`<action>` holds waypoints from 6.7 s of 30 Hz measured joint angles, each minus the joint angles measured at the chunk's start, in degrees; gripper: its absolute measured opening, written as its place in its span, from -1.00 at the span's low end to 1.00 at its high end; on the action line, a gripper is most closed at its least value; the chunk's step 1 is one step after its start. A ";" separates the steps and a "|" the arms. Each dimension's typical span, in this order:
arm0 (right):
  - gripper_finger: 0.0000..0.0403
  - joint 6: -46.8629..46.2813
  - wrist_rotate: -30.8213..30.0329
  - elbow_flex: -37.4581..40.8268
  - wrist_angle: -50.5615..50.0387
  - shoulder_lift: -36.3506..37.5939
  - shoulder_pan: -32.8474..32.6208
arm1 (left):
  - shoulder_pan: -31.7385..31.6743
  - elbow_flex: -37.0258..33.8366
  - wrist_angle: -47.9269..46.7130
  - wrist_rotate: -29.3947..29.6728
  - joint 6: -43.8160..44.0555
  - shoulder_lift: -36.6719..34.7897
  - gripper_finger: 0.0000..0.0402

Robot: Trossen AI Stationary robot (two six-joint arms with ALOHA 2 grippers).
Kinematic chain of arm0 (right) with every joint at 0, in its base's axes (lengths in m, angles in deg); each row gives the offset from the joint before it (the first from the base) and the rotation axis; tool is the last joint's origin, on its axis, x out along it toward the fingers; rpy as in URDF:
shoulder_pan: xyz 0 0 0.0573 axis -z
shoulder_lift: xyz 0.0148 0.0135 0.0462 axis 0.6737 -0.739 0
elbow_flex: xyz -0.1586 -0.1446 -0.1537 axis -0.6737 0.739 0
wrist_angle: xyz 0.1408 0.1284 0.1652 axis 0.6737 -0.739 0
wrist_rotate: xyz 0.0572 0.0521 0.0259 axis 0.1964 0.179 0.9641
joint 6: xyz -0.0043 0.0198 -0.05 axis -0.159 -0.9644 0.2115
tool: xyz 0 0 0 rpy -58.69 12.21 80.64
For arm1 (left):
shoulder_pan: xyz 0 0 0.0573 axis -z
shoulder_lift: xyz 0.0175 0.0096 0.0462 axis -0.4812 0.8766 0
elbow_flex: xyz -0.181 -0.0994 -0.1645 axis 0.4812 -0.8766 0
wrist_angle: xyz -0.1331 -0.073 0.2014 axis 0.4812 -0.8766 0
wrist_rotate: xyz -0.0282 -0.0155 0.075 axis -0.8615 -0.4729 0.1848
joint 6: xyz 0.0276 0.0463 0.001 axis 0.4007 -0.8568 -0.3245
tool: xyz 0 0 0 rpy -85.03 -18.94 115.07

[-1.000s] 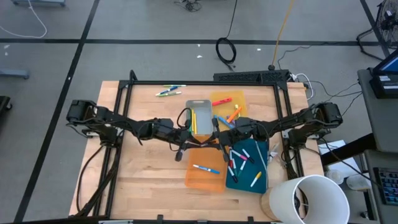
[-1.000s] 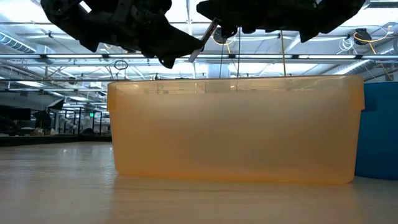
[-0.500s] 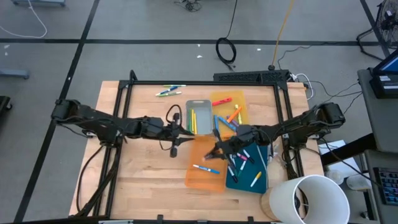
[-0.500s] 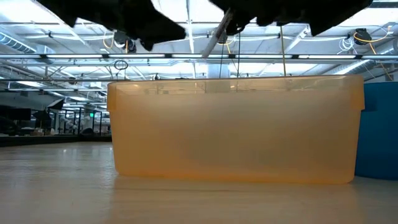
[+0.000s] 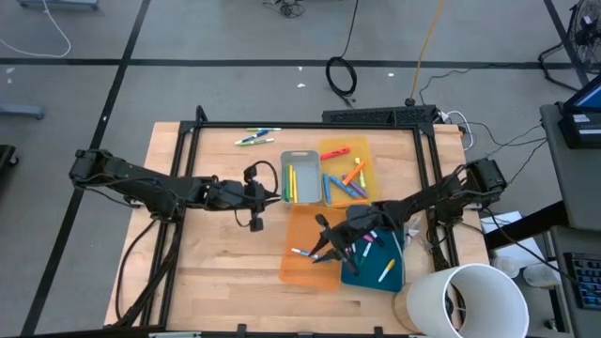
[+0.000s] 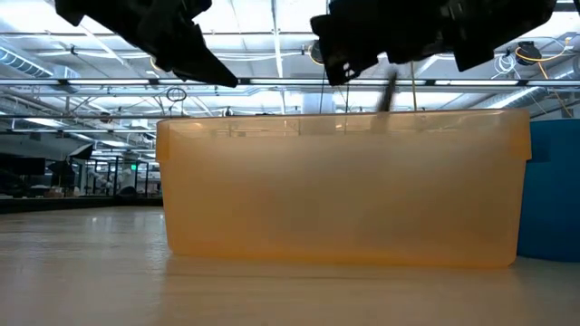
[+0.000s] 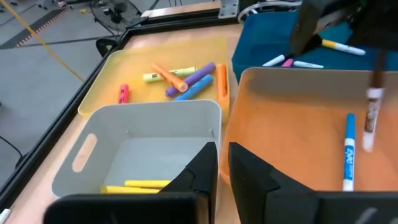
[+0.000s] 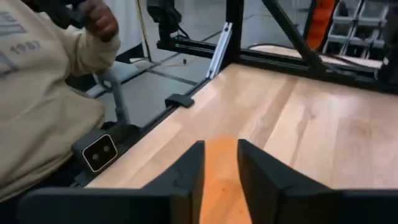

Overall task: Pick & Place Markers
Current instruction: Put the green marker pen into the orange bin

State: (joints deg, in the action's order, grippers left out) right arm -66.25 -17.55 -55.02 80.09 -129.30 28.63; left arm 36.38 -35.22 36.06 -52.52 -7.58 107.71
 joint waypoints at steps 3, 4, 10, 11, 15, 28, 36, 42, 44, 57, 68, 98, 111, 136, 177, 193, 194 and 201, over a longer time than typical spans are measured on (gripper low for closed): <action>-0.46 -1.93 0.04 0.02 -0.20 0.21 0.81 | -0.04 0.00 0.17 0.04 0.08 0.00 -0.79; -0.42 -2.48 0.04 0.02 -0.11 0.28 1.16 | -0.03 0.00 0.14 0.25 0.14 0.00 -0.78; -0.19 -2.81 -0.02 0.02 -0.07 0.32 2.02 | -0.64 0.00 -2.09 13.63 6.91 0.00 -0.62; -0.16 -2.80 0.01 0.02 -0.01 0.32 2.04 | -1.08 0.00 -2.83 16.30 9.00 0.00 -0.58; -0.11 -2.52 -0.01 0.04 -0.35 0.75 2.57 | -5.80 0.00 -6.47 16.91 11.95 0.02 -0.36; -0.13 0.18 -0.05 0.07 -4.06 5.15 5.69 | -44.66 1.36 -5.12 -13.88 7.65 4.45 0.21; -0.13 0.28 -0.11 0.07 -5.38 5.11 6.70 | -53.27 4.73 1.15 -21.62 9.44 21.23 0.06; -0.16 0.28 -0.10 0.07 -6.15 5.11 6.64 | -54.56 17.74 -10.74 -18.24 10.47 30.25 -0.02; -0.16 0.36 -0.10 0.07 -6.44 5.11 6.64 | -54.51 22.60 -15.78 -15.78 10.47 32.68 -0.03; -0.17 0.46 -0.08 0.07 -7.65 5.11 6.64 | -55.43 43.20 -35.89 -16.64 10.85 48.56 -0.35; -0.18 0.45 -0.06 0.07 -7.85 5.11 6.64 | -58.07 43.68 -35.67 -16.15 10.64 49.73 -0.97; -0.21 0.30 -0.06 0.07 -8.11 5.11 6.64 | -54.66 43.52 -48.69 -17.18 1.62 41.74 -0.98; -0.21 0.28 -0.06 0.07 -13.37 5.08 6.61 | -31.85 18.59 -56.27 -23.83 -12.15 24.45 -0.98; -0.23 -0.18 -0.07 0.04 -9.93 5.08 6.61 | 6.66 -0.81 -16.96 -13.79 28.71 22.94 0.16; -0.22 -0.71 -0.10 0.04 -9.57 5.08 6.57 | 17.47 18.84 -19.26 -32.29 8.79 31.27 -0.08; -0.23 -0.66 -0.10 0.07 -10.16 5.08 6.57 | 12.66 18.80 -14.47 -43.69 -8.32 34.75 -0.54; -0.23 -0.66 -0.10 0.07 -10.25 5.08 6.57 | 12.62 18.80 -14.78 -43.47 -9.84 34.76 -0.58; -0.23 -0.64 -0.10 0.07 -10.55 5.08 6.57 | 12.70 18.80 -15.35 -40.13 -9.19 34.60 -0.97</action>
State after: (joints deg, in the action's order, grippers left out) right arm -66.89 -17.65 -54.96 69.54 -124.22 35.20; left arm 49.08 -16.42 20.71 -92.66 -16.78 142.31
